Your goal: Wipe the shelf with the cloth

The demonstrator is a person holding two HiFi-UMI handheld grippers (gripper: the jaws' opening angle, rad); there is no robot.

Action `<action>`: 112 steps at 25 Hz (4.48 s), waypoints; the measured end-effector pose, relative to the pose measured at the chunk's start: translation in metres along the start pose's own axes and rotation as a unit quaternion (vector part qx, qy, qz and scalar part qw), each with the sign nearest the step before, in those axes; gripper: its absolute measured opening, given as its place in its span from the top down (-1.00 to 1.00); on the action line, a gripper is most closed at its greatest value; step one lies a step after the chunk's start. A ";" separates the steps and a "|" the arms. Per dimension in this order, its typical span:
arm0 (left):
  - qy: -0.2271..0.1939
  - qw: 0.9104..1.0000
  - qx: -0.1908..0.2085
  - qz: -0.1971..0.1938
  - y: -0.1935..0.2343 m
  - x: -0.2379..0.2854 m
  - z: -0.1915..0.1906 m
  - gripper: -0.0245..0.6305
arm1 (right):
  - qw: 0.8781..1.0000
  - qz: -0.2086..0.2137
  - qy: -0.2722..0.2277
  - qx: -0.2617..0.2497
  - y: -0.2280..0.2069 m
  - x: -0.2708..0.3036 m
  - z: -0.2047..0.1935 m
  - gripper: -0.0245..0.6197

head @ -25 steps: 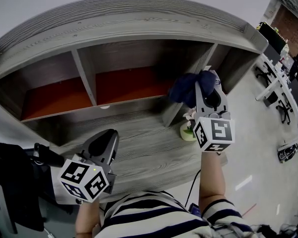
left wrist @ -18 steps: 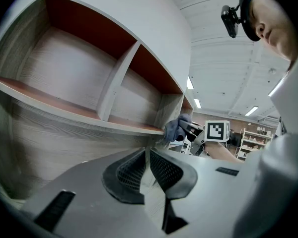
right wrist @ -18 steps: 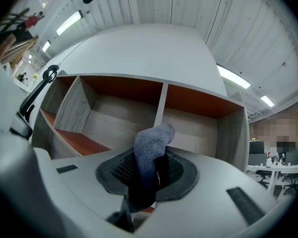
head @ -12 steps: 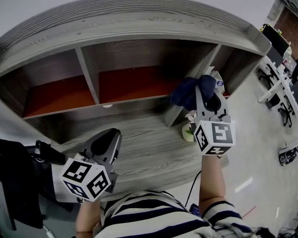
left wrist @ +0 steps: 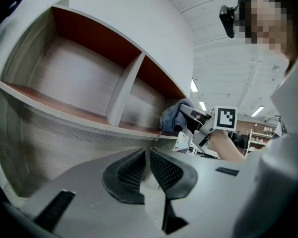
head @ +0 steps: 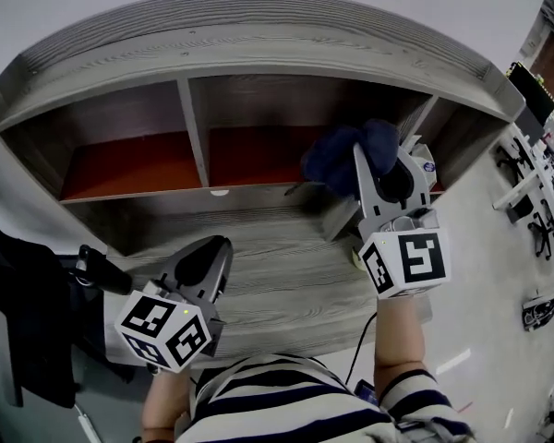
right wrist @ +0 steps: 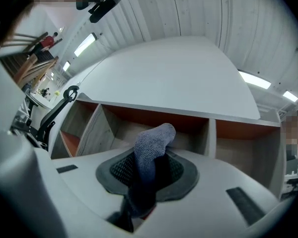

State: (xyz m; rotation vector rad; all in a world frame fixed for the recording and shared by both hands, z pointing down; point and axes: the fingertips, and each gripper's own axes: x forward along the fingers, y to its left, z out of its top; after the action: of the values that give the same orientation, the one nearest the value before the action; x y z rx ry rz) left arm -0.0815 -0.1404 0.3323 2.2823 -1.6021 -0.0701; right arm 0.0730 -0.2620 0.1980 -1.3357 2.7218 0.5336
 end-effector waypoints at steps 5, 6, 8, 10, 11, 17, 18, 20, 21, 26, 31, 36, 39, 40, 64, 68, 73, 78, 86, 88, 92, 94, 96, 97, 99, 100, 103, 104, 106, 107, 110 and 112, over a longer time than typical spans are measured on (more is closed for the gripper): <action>-0.005 1.000 -0.002 0.012 0.006 -0.008 0.000 0.80 | 0.999 0.040 -0.028 0.010 0.031 0.025 0.022 0.62; -0.005 1.000 -0.003 0.014 0.007 -0.009 -0.001 0.80 | 0.998 0.046 -0.032 0.010 0.037 0.030 0.025 0.62; -0.005 1.000 -0.005 0.018 0.008 -0.011 -0.002 0.80 | 0.997 0.060 -0.039 0.014 0.048 0.042 0.030 0.62; -0.005 1.000 -0.006 0.021 0.009 -0.013 -0.003 0.80 | 0.996 0.072 -0.046 0.021 0.060 0.051 0.035 0.62; -0.005 1.000 -0.006 0.023 0.010 -0.015 -0.004 0.80 | 0.995 0.078 -0.048 0.024 0.065 0.056 0.037 0.62; -0.010 0.999 -0.012 0.044 0.019 -0.024 -0.004 0.80 | 0.992 0.113 -0.042 0.032 0.095 0.080 0.037 0.62; -0.011 0.999 -0.014 0.047 0.020 -0.026 -0.005 0.80 | 0.992 0.120 -0.036 0.031 0.101 0.083 0.035 0.62; -0.011 0.999 -0.015 0.051 0.022 -0.029 -0.006 0.80 | 0.989 0.142 -0.022 0.021 0.115 0.090 0.028 0.62; -0.012 0.998 -0.015 0.053 0.023 -0.030 -0.006 0.80 | 0.988 0.156 -0.013 0.013 0.122 0.093 0.023 0.62; -0.013 0.998 -0.017 0.064 0.027 -0.036 -0.008 0.80 | 0.977 0.204 0.041 -0.038 0.153 0.101 -0.003 0.62; -0.013 0.997 -0.019 0.069 0.028 -0.037 -0.008 0.80 | 0.964 0.238 0.081 -0.081 0.170 0.102 -0.023 0.62; -0.010 0.998 -0.017 0.065 0.027 -0.034 -0.008 0.80 | 0.950 0.265 0.110 -0.123 0.180 0.100 -0.039 0.62; -0.008 0.998 -0.015 0.061 0.025 -0.031 -0.008 0.80 | 0.940 0.266 0.124 -0.173 0.183 0.098 -0.052 0.62; -0.007 0.998 -0.014 0.059 0.024 -0.030 -0.008 0.80 | 0.937 0.263 0.127 -0.191 0.183 0.097 -0.055 0.62; 0.017 1.000 -0.008 -0.007 0.003 0.002 -0.013 0.80 | 0.938 0.130 0.212 -0.242 0.084 0.073 -0.090 0.62; 0.022 1.000 -0.007 -0.018 -0.002 0.007 -0.015 0.80 | 0.937 0.098 0.226 -0.249 0.062 0.064 -0.094 0.62; 0.026 0.999 -0.005 -0.032 -0.009 0.014 -0.016 0.80 | 0.930 0.055 0.246 -0.268 0.038 0.055 -0.099 0.62; 0.030 0.999 -0.005 -0.041 -0.012 0.018 -0.018 0.80 | 0.918 0.017 0.267 -0.294 0.021 0.046 -0.103 0.62; 0.032 0.998 -0.005 -0.047 -0.016 0.019 -0.018 0.80 | 0.906 -0.013 0.288 -0.308 0.006 0.035 -0.105 0.62; 0.031 0.998 -0.005 -0.047 -0.016 0.019 -0.018 0.80 | 0.903 -0.022 0.294 -0.312 0.002 0.033 -0.106 0.62; 0.029 0.999 -0.004 -0.045 -0.015 0.017 -0.017 0.80 | 0.898 -0.038 0.305 -0.316 -0.007 0.029 -0.108 0.62; 0.028 0.999 -0.005 -0.043 -0.014 0.015 -0.017 0.80 | 0.894 -0.046 0.310 -0.320 -0.011 0.027 -0.109 0.62; 0.027 0.999 -0.006 -0.041 -0.013 0.013 -0.017 0.80 | 0.893 -0.050 0.312 -0.319 -0.013 0.027 -0.110 0.62; 0.027 0.999 -0.006 -0.040 -0.013 0.013 -0.017 0.80 | 0.893 -0.051 0.312 -0.319 -0.013 0.027 -0.110 0.62; 0.026 0.999 -0.006 -0.039 -0.013 0.012 -0.017 0.80 | 0.895 -0.051 0.309 -0.318 -0.013 0.027 -0.109 0.62; 0.025 0.999 -0.006 -0.038 -0.013 0.011 -0.017 0.80 | 0.896 -0.050 0.306 -0.316 -0.012 0.028 -0.109 0.62; 0.022 0.999 -0.005 -0.035 -0.012 0.009 -0.016 0.80 | 0.908 -0.050 0.286 -0.302 -0.010 0.029 -0.100 0.62; 0.021 0.999 -0.005 -0.033 -0.012 0.008 -0.015 0.80 | 0.914 -0.050 0.275 -0.295 -0.008 0.031 -0.095 0.62; 0.018 0.999 -0.005 -0.030 -0.011 0.007 -0.014 0.80 | 0.931 -0.046 0.241 -0.271 -0.002 0.035 -0.081 0.62; 0.017 0.999 -0.004 -0.028 -0.010 0.006 -0.014 0.80 | 0.941 -0.041 0.220 -0.255 0.002 0.037 -0.071 0.62; 0.013 1.000 -0.003 -0.020 -0.007 0.002 -0.012 0.80 | 0.967 -0.024 0.147 -0.208 0.019 0.046 -0.039 0.62; 0.011 1.000 -0.002 -0.013 -0.005 -0.001 -0.011 0.80 | 0.979 -0.012 0.102 -0.174 0.028 0.051 -0.020 0.62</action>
State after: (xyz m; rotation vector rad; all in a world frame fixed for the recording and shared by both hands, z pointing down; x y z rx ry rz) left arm -0.0745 -0.1355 0.3409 2.2936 -1.5589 -0.0550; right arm 0.0215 -0.2910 0.2146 -1.5752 2.8648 0.9584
